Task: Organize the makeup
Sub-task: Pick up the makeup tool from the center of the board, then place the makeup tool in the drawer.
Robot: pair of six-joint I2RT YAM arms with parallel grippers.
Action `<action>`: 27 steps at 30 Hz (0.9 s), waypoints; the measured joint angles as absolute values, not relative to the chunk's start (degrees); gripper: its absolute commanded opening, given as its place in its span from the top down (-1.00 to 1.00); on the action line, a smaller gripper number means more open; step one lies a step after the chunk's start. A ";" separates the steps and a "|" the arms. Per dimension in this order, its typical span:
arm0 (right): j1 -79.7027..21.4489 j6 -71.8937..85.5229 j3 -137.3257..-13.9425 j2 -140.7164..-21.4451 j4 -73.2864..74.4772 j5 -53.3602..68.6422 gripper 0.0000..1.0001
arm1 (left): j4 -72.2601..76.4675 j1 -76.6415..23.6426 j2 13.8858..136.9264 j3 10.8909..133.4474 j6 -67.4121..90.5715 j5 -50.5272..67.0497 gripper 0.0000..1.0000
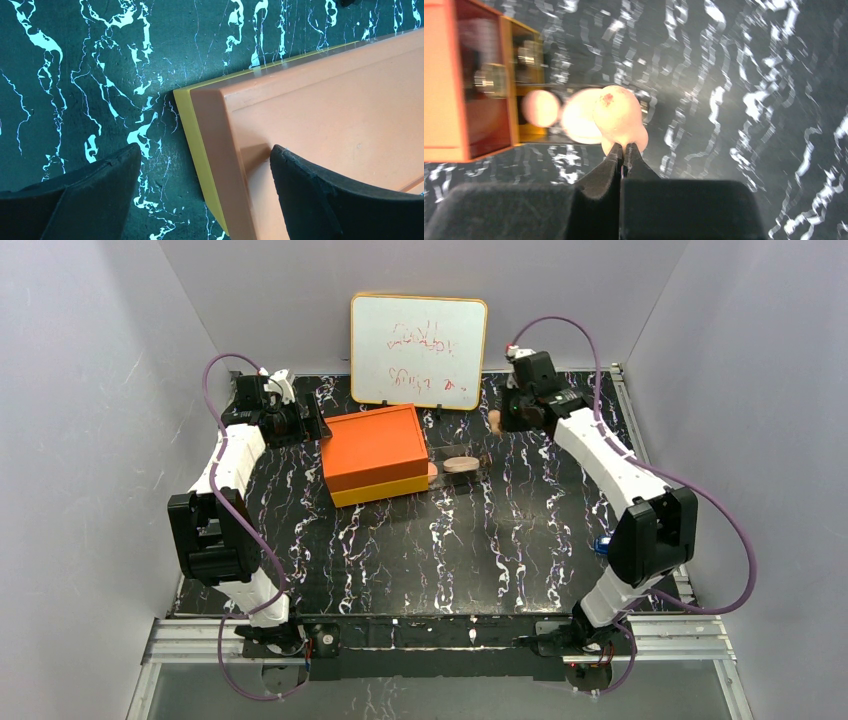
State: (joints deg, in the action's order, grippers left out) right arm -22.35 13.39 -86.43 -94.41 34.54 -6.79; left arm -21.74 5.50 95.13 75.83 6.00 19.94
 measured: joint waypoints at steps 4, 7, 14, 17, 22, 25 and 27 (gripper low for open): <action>-28.01 13.63 -93.30 -97.30 34.17 -3.79 0.97 | -21.76 5.50 95.07 75.79 5.98 19.90 -0.92; -31.94 14.26 -95.26 -101.01 33.04 -2.46 0.97 | -21.89 5.50 94.98 75.77 5.98 19.77 -0.92; -38.70 15.22 -94.89 -109.84 33.01 -0.86 0.97 | -22.06 5.50 94.91 75.77 5.98 19.62 -0.92; -39.40 15.31 -94.21 -110.74 32.80 -1.13 0.97 | -22.06 5.50 94.91 75.77 5.98 19.59 -0.92; -39.29 15.64 -93.89 -110.74 32.47 -1.15 0.97 | -22.09 5.50 94.91 75.77 5.98 19.57 -0.92; -39.40 15.68 -93.84 -110.74 32.42 -1.43 0.97 | -22.09 5.50 94.91 75.79 5.98 19.57 -0.92; -39.44 15.68 -93.84 -110.76 32.42 -1.85 0.97 | -22.09 5.50 94.91 75.79 5.98 19.57 -0.92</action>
State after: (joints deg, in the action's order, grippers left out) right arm -39.44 15.68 -93.84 -110.76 32.42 -1.85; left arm -22.09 5.50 94.91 75.79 5.98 19.57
